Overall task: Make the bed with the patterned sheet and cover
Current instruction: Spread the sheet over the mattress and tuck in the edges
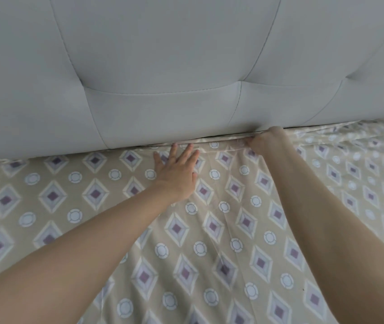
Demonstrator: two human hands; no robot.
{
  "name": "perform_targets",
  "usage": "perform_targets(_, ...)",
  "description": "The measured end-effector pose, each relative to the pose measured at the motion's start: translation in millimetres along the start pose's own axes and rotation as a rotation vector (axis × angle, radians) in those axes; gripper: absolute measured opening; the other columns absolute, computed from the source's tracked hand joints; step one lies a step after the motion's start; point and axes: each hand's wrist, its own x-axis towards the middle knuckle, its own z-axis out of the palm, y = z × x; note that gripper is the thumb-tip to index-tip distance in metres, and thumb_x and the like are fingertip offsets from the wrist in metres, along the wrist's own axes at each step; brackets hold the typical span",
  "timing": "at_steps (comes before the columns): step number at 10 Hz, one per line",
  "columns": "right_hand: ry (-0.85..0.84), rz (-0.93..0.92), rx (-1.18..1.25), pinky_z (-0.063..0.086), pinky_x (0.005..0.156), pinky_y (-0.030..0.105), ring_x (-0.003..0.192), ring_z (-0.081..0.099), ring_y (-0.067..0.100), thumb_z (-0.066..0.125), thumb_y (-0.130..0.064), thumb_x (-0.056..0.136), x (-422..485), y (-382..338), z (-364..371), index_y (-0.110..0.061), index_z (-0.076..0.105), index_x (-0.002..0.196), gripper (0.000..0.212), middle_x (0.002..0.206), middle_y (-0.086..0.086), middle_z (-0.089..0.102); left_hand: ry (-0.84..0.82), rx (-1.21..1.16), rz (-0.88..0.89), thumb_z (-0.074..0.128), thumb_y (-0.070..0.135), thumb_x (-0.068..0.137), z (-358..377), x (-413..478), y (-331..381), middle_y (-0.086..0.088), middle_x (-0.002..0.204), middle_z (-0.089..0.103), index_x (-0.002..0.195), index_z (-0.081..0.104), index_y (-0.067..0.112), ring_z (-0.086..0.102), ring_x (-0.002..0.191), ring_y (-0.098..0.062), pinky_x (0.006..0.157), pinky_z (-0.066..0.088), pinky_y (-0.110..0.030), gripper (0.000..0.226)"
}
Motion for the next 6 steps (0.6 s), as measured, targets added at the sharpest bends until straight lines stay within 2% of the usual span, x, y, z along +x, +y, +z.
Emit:
perform_targets(1, -0.085, -0.556, -1.200, 0.029, 0.113, 0.033, 0.139, 0.034, 0.029, 0.019, -0.013, 0.105, -10, 10, 3, 0.002, 0.050, 0.118, 0.037, 0.149, 0.017, 0.035, 0.042, 0.031, -0.039, 0.017, 0.040, 0.100, 0, 10, 3, 0.008, 0.159, -0.013, 0.151, -0.008, 0.028, -0.013, 0.146, -0.024, 0.112, -0.007, -0.059, 0.058)
perform_targets(2, -0.048, -0.340, -1.120, 0.046, 0.098, 0.030, 0.114, 0.056, 0.023, 0.038, -0.015, 0.100, 14, -1, 9, -0.005, 0.055, 0.120, 0.028, 0.130, 0.005, 0.056, 0.091, 0.023, -0.048, 0.017, 0.042, 0.100, -1, 21, 4, 0.003, 0.160, -0.003, 0.152, -0.004, 0.024, -0.004, 0.147, -0.025, 0.118, -0.004, -0.047, 0.059)
perform_targets(3, -0.144, -0.339, -1.194, 0.037, 0.107, 0.026, 0.121, 0.052, 0.022, 0.031, -0.004, 0.100, 18, -7, -3, -0.001, 0.048, 0.131, 0.035, 0.125, 0.010, 0.057, 0.106, 0.023, -0.070, 0.017, 0.045, 0.100, -3, 26, 5, 0.003, 0.160, -0.001, 0.152, -0.002, 0.022, -0.001, 0.147, -0.025, 0.119, -0.003, -0.044, 0.060)
perform_targets(4, -0.301, -0.283, -1.114, 0.037, 0.109, 0.036, 0.115, 0.054, 0.029, 0.018, 0.007, 0.096, 23, -9, -9, -0.001, 0.054, 0.091, 0.037, 0.106, 0.017, 0.059, 0.128, 0.022, -0.075, 0.018, 0.046, 0.099, 0, 27, 5, 0.003, 0.160, -0.002, 0.152, -0.002, 0.021, -0.002, 0.147, -0.024, 0.119, -0.003, -0.044, 0.062)
perform_targets(5, -0.356, -0.383, -1.282, 0.050, 0.087, 0.029, 0.071, 0.051, 0.019, 0.018, 0.012, 0.091, 29, -9, -8, -0.008, 0.046, 0.072, 0.039, 0.067, 0.006, 0.051, 0.127, 0.023, -0.083, 0.020, 0.047, 0.098, -2, 28, 6, 0.002, 0.160, 0.001, 0.153, 0.000, 0.020, 0.001, 0.147, -0.025, 0.119, 0.000, -0.044, 0.063)
perform_targets(6, -0.306, -0.706, -1.959, 0.046, 0.061, 0.027, 0.067, 0.053, 0.018, 0.028, 0.008, 0.087, 32, -16, -9, -0.015, 0.052, 0.075, 0.035, 0.074, 0.006, 0.058, 0.118, 0.061, -0.087, 0.020, 0.046, 0.099, -3, 28, 7, 0.000, 0.160, 0.005, 0.152, 0.001, 0.018, 0.004, 0.146, -0.027, 0.119, 0.005, -0.045, 0.063)
